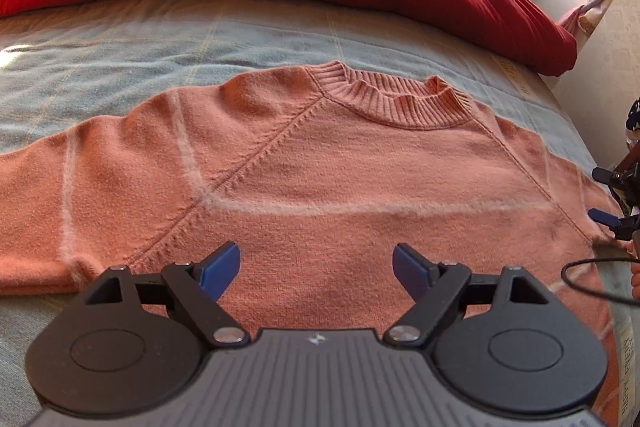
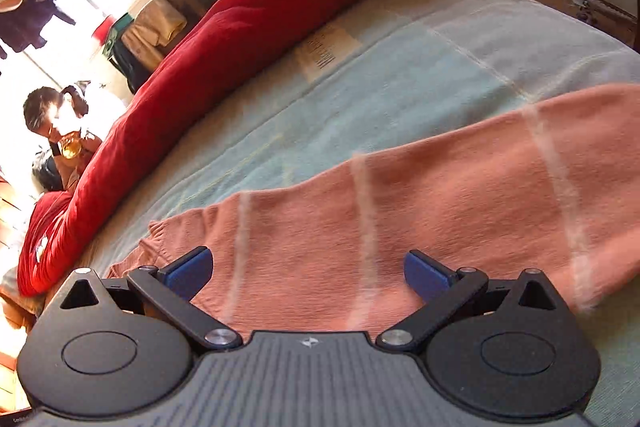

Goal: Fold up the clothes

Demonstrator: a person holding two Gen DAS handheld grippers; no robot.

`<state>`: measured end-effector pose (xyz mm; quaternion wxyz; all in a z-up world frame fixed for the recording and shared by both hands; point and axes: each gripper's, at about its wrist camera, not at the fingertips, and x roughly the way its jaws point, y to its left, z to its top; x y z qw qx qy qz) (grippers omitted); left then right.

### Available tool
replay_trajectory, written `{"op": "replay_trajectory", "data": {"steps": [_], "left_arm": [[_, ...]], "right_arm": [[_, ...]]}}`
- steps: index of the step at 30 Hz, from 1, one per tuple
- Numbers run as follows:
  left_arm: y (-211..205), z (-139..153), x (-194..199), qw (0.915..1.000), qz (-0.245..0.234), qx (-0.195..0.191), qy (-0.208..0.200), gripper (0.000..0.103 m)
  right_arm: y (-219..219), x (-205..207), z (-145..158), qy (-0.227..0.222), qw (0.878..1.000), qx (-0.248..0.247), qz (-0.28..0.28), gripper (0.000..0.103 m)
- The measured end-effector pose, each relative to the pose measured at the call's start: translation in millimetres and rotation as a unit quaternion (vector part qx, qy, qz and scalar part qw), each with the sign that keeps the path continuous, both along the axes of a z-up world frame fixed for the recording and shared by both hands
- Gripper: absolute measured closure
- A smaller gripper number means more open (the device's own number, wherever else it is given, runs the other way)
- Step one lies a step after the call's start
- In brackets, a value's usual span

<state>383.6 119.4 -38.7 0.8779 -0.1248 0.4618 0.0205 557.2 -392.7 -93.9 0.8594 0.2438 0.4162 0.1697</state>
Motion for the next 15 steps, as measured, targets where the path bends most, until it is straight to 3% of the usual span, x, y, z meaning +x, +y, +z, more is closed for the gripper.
{"op": "replay_trajectory", "data": {"steps": [4, 7, 11, 15], "left_arm": [[3, -9, -9, 0.9993, -0.017, 0.034, 0.008, 0.019], [9, 2, -12, 0.9988, -0.009, 0.045, 0.02, 0.019], [-7, 22, -25, 0.9944, -0.05, 0.091, 0.019, 0.019], [-35, 27, -47, 0.9827, -0.122, 0.138, 0.021, 0.019]], "right_arm": [[-32, 3, 7, -0.007, 0.998, -0.062, -0.026, 0.0], [-42, 3, 18, -0.003, 0.994, -0.104, -0.025, 0.0], [-19, -13, 39, -0.015, 0.993, -0.107, 0.053, 0.0], [36, -47, 59, -0.033, 0.98, -0.118, 0.16, 0.0]]}}
